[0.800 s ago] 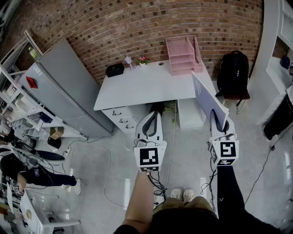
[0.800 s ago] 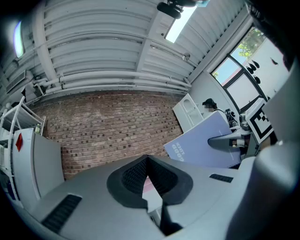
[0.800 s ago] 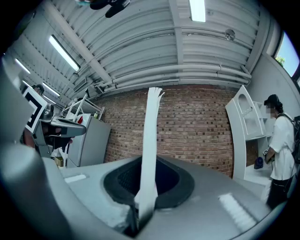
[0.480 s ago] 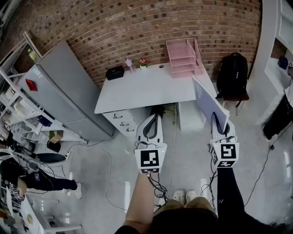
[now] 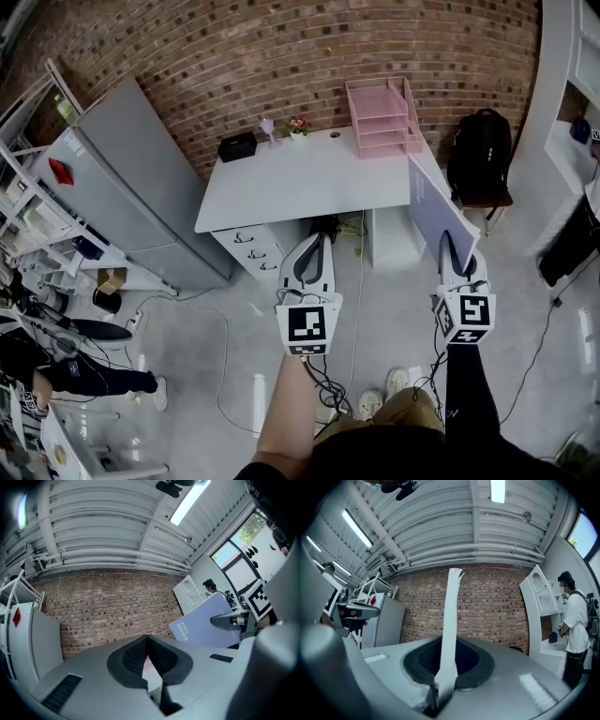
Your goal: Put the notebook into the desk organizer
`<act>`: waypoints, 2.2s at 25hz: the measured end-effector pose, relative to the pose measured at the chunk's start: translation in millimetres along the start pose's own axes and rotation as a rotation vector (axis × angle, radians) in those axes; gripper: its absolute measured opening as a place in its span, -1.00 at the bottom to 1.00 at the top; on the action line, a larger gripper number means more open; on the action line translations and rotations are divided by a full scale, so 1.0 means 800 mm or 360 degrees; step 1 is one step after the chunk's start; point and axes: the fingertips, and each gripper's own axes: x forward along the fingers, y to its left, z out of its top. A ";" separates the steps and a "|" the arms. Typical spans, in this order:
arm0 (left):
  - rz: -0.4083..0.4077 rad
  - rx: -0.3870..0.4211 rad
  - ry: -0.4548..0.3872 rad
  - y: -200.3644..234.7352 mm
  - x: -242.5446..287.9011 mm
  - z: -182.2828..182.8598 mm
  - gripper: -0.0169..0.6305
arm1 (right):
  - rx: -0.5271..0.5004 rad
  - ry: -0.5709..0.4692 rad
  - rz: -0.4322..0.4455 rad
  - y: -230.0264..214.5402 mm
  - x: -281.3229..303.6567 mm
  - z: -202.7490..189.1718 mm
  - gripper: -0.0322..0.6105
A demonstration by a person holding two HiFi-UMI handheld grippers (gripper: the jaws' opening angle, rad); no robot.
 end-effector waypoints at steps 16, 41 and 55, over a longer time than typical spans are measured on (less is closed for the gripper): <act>0.0029 -0.0011 0.0018 0.030 0.117 -0.016 -0.93 | 0.0051 -0.0023 0.0051 -0.031 0.120 -0.018 -0.81; 0.0018 -0.0020 0.0057 0.010 0.404 -0.045 -0.93 | 0.0100 -0.0065 0.0144 -0.166 0.358 -0.055 -0.81; -0.0124 -0.0024 -0.0031 -0.016 0.523 -0.049 -0.93 | 0.0084 -0.0093 0.0033 -0.234 0.424 -0.068 -0.81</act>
